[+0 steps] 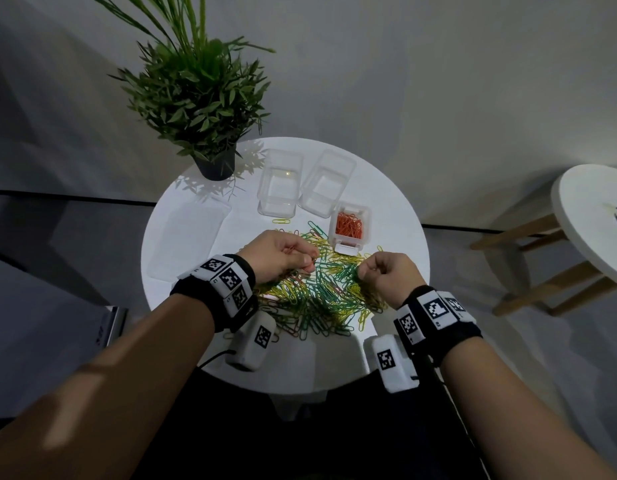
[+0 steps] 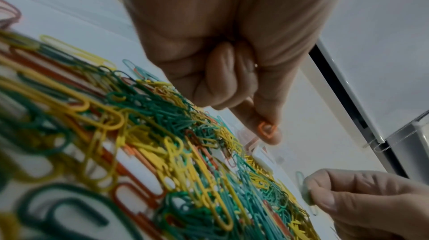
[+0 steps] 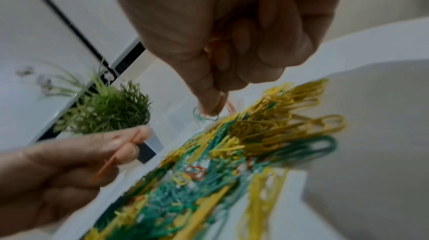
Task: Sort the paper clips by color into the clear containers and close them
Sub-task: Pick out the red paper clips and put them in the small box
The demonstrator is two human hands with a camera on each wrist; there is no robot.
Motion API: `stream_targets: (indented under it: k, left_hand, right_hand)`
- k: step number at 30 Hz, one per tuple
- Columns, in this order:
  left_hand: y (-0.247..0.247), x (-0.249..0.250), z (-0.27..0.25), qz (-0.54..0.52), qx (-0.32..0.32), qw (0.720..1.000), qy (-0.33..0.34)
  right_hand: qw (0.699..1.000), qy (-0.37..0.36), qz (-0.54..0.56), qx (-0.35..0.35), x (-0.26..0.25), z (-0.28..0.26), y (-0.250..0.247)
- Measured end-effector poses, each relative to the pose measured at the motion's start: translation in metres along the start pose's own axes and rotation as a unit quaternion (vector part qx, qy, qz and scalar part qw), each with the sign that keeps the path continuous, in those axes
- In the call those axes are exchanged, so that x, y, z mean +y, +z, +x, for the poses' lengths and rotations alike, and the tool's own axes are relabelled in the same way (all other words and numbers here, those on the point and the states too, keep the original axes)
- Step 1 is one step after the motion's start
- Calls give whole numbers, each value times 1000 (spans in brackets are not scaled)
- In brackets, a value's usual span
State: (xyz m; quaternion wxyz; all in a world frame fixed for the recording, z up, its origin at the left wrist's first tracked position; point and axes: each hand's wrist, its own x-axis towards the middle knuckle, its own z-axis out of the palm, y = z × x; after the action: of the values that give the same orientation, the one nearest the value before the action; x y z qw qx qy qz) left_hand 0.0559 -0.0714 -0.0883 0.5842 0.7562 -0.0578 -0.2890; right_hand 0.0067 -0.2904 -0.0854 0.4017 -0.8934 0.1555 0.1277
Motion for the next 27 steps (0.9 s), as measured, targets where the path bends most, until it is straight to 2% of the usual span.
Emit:
stream_targets:
  k: [2,6,9,12,15,18,20,23,25,27]
  left_hand:
    - [3,4,-2,-11,25,1000,9]
    - [3,8,-1,-1,59,998,15]
    - [4,4,0,-1,72,997,-19]
    - [5,1,1,-49,61,995,-65]
    - [6,1,3,-83,44,991,-96]
    - [12,3,5,-60,38,993,-98]
    - [17,5,6,35,41,996,-69]
    - [29,14,4,221,28,975,-3]
    - [36,17,5,269,20,962,37]
    - [41,20,8,269,23,961,53]
  right_hand:
    - [997,-11,-74,15,0,0,1]
    - [986,-37,-164,-22,-12,-8,14]
    - [967,-59,-246,-33,-17,-8,25]
    - [966,-67,-244,-48,-19,-3,29]
    - [990,-36,-127,-58,-12,1,26]
    - [999,2,-24,-46,-4,3,15]
    - [999,12,-6,-32,3,3,4]
    - [999,22,30,-36,6,0,-11]
    - [989,39,132,-61,4,-5,-17]
    - [963,72,246,-88,1,-7,-20]
